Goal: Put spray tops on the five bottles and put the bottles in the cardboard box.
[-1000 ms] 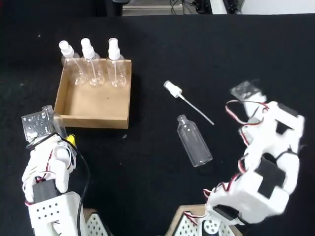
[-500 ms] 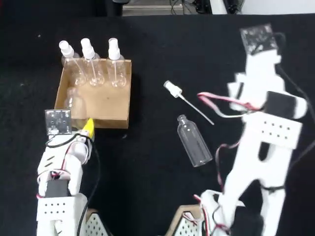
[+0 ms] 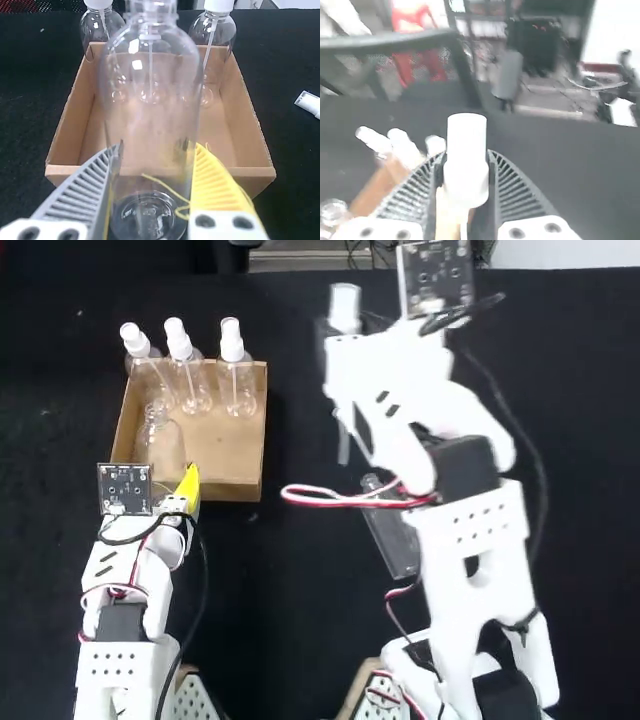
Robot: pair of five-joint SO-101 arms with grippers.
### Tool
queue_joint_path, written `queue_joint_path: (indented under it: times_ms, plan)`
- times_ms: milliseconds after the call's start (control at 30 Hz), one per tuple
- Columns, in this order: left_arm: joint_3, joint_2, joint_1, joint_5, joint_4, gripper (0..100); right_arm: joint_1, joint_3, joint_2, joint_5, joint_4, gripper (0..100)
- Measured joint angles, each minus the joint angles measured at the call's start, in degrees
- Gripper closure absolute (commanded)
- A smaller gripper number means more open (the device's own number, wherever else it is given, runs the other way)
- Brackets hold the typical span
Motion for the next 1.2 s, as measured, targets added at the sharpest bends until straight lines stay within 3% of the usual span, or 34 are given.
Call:
queue_joint_path:
  times_ms: [267,400,600,967,1200]
  plan:
    - [0.0,-4.6,0.4,0.0,-8.0,95,-1.7,0.3,0.0,-3.9,-10.5,98.8]
    - [0.0,-9.0,1.1,0.0,-7.4,95,-1.8,0.3,0.0,-5.4,-13.5,98.8]
    - [0.0,-10.7,7.4,0.0,-7.1,95,-2.3,0.3,0.0,-9.6,-17.4,98.8]
    - [0.0,-10.7,28.7,0.0,-7.0,95,-2.2,0.3,-10.4,-11.7,-13.5,98.7]
    - [0.0,-10.7,32.2,0.0,-7.0,95,-2.3,2.2,-19.8,-11.7,-12.9,98.7]
